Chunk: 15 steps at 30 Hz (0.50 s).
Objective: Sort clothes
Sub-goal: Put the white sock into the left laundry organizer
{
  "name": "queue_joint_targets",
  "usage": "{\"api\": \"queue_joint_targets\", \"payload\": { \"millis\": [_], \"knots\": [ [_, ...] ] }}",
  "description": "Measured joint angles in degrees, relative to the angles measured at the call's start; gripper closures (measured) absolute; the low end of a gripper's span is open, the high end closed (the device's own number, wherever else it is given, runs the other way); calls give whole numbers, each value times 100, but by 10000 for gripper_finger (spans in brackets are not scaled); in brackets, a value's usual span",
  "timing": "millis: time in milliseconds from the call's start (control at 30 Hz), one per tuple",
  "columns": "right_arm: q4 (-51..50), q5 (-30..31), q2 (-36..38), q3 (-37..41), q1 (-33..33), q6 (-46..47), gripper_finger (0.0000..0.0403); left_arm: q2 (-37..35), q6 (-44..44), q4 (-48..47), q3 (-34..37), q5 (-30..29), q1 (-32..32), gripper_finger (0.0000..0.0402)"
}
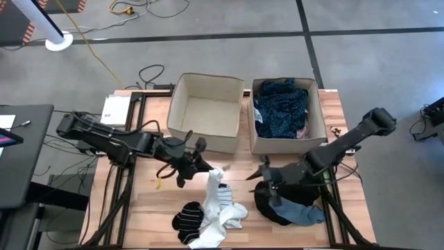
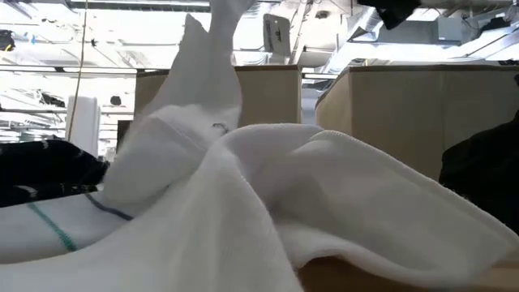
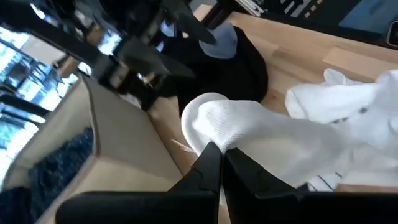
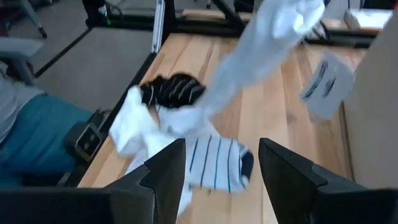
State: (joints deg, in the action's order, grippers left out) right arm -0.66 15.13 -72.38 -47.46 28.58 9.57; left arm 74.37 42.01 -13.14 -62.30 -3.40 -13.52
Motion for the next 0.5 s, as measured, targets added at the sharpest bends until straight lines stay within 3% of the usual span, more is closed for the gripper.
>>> {"api": "queue_joint_targets", "payload": {
  "millis": [500],
  "knots": [
    [2936, -10, -1732, -4, -499, -56, 186, 74, 517, 610, 0, -243, -65, 401]
  ]
}}
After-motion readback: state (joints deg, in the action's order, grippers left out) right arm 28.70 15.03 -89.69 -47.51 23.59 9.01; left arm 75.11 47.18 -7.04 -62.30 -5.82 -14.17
